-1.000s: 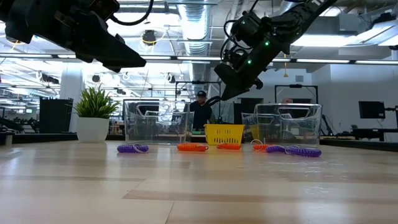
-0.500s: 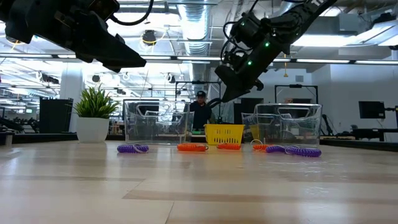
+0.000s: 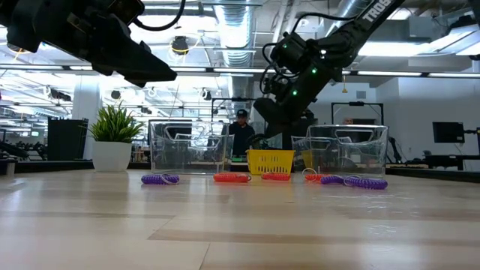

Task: Sort spring keychains
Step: Put the black spring keychain into the yellow bin

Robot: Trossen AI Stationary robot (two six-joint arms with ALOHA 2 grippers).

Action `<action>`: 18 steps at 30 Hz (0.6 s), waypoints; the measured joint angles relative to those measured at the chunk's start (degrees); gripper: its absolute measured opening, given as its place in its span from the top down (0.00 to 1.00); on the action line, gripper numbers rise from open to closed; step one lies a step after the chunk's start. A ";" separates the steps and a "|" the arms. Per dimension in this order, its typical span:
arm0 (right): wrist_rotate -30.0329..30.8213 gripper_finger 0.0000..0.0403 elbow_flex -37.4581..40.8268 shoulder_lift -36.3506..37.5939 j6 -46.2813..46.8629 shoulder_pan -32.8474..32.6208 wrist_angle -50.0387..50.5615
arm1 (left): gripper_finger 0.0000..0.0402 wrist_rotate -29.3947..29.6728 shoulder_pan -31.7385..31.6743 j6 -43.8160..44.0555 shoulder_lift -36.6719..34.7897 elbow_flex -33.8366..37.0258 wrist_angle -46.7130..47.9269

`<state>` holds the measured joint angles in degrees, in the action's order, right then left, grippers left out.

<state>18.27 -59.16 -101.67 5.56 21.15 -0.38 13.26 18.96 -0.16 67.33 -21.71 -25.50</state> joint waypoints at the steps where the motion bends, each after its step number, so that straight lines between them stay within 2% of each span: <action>1: -0.05 0.99 0.00 0.09 0.00 0.00 0.08 | 0.66 0.00 0.00 0.00 0.00 0.00 -0.02; 18: -0.14 0.99 0.00 0.26 0.02 0.79 0.13 | 0.66 0.00 0.00 0.00 0.00 0.00 -0.02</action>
<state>18.13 -59.16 -101.41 5.58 21.94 -0.25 13.26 18.96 -0.16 67.33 -21.71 -25.52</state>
